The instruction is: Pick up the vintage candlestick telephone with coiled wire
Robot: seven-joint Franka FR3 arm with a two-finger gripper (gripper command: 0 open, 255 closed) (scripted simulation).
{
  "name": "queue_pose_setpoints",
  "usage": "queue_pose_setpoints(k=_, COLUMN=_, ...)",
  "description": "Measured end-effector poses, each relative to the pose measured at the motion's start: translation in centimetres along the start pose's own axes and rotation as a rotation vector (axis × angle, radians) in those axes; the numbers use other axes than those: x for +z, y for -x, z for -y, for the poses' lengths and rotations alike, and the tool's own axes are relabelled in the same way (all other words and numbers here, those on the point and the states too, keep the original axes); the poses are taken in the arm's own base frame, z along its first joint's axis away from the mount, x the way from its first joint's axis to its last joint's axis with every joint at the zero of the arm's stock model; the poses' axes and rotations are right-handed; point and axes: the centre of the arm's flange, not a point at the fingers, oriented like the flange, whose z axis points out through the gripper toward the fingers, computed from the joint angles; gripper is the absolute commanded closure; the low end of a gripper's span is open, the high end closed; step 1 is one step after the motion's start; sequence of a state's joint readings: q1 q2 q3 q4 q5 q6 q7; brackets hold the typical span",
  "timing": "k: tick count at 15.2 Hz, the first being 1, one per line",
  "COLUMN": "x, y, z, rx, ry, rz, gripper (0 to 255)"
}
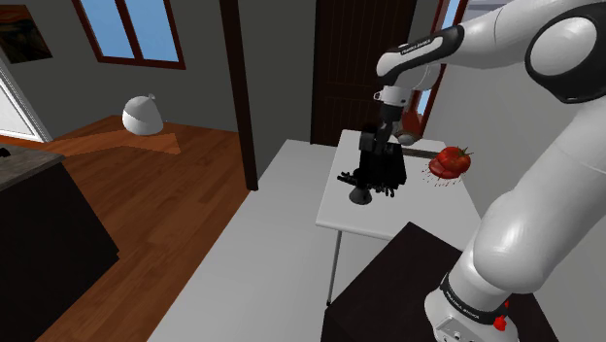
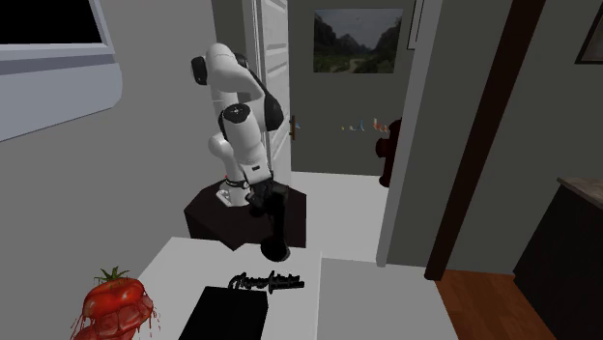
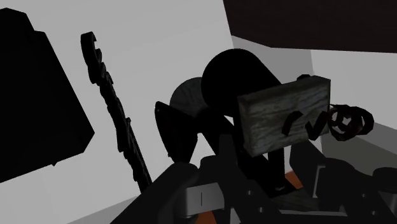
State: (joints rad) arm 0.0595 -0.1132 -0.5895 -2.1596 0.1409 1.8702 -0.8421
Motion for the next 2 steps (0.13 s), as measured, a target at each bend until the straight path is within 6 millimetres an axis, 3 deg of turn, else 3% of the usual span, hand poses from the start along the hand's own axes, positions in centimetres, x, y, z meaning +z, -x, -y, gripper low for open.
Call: queue_pose_setpoints(k=2, x=-0.76, y=-0.03, z=0.26, rx=0.000, ry=0.000, rz=0.000, gripper=255)
